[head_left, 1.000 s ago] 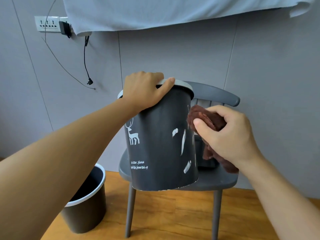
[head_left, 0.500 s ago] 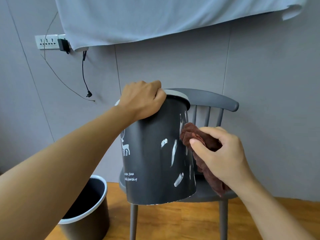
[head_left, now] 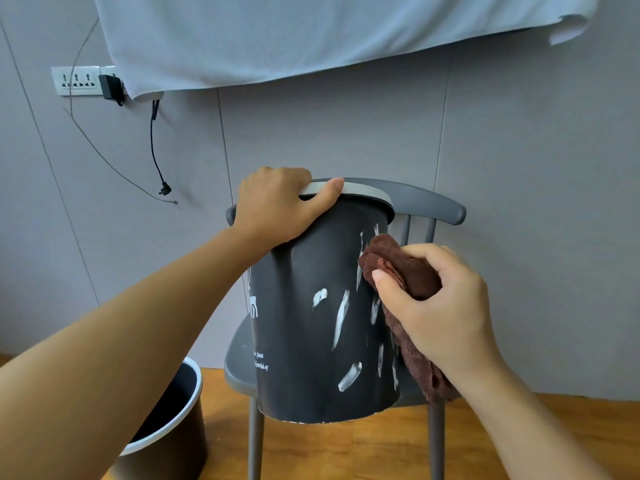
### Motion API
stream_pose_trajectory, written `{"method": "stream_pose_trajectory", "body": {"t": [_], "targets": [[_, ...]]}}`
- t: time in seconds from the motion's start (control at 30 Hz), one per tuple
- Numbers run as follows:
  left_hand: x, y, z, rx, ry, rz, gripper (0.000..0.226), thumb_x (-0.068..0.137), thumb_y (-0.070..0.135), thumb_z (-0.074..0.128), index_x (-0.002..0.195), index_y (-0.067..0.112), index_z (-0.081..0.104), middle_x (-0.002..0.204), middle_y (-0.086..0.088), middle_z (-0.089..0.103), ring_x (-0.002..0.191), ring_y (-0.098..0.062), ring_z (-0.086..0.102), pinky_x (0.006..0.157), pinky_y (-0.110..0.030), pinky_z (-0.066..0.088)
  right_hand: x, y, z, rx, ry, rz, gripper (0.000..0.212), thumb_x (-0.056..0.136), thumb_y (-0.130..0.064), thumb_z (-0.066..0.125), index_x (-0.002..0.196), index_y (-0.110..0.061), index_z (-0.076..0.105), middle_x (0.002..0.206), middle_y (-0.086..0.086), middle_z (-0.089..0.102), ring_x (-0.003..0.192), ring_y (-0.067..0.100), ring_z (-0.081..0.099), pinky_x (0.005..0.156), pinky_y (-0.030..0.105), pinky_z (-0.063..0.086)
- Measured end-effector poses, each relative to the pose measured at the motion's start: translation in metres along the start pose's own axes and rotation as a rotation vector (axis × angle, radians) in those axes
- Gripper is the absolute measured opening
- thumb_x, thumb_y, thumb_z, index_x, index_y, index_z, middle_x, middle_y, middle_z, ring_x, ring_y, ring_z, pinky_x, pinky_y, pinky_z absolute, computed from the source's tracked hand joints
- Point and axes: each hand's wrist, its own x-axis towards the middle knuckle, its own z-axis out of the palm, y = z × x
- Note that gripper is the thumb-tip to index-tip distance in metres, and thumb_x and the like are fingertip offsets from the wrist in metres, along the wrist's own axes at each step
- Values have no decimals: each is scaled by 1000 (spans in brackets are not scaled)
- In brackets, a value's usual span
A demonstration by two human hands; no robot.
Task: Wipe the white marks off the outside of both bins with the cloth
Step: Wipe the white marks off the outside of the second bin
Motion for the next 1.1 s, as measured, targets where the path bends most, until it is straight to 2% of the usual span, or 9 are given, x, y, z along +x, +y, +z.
{"method": "stream_pose_trajectory", "body": {"t": [0.17, 0.33, 0.47, 0.57, 0.73, 0.97, 1.03, 1.1], "targets": [[-3, -3, 1, -17, -2, -9, 63, 90, 67, 43, 56, 18, 24, 45, 3, 24, 45, -17, 26, 51, -32, 26, 10, -6, 5, -38, -16, -82, 30, 83, -43, 81, 106, -25, 74, 94, -9, 68, 88, 6, 65, 72, 11, 54], [-4, -2, -1, 10, 4, -13, 64, 87, 73, 38, 56, 18, 25, 44, 3, 27, 44, -15, 30, 49, -30, 24, 35, -10, 16, -124, 0, -121, 34, 79, -48, 83, 101, -29, 65, 94, -12, 63, 85, 7, 59, 70, 18, 48], [-5, 1, 1, 40, 18, 1, 67, 85, 76, 37, 56, 18, 27, 43, 3, 31, 43, -13, 32, 47, -29, 19, 37, -15, 33, -252, -3, -236, 48, 78, -53, 80, 109, -21, 62, 100, -5, 56, 85, 15, 56, 67, 30, 49], [-5, 2, 0, 43, 31, 9, 66, 87, 75, 40, 56, 18, 26, 43, 3, 30, 42, -16, 32, 47, -29, 19, 32, -16, 38, -315, -70, -321, 53, 82, -60, 71, 110, -16, 63, 98, 0, 51, 81, 22, 56, 64, 33, 50], [-5, 2, 1, 42, 53, 8, 67, 88, 74, 42, 55, 19, 24, 43, 3, 28, 43, -17, 31, 48, -29, 17, 25, -15, 36, -351, -157, -406, 49, 91, -49, 55, 127, -15, 58, 107, 0, 47, 91, 18, 49, 69, 34, 51], [-4, 5, 3, 47, 70, 20, 66, 88, 73, 43, 54, 21, 21, 42, 6, 23, 40, -11, 23, 49, -26, 13, 27, -12, 30, -350, -208, -358, 52, 90, -51, 69, 132, -20, 60, 108, -4, 48, 93, 17, 51, 71, 28, 49], [-4, 5, 3, 55, 64, 14, 67, 89, 73, 44, 54, 20, 22, 42, 6, 24, 41, -11, 24, 49, -27, 14, 27, -13, 31, -344, -204, -350, 48, 91, -44, 72, 131, -20, 62, 106, -3, 51, 91, 17, 53, 70, 29, 50], [-4, 5, 3, 60, 55, 0, 67, 89, 72, 46, 54, 19, 23, 42, 5, 26, 41, -13, 26, 49, -28, 14, 28, -15, 32, -303, -198, -325, 42, 90, -33, 76, 129, -21, 65, 104, -3, 55, 89, 19, 57, 72, 35, 54]]}}
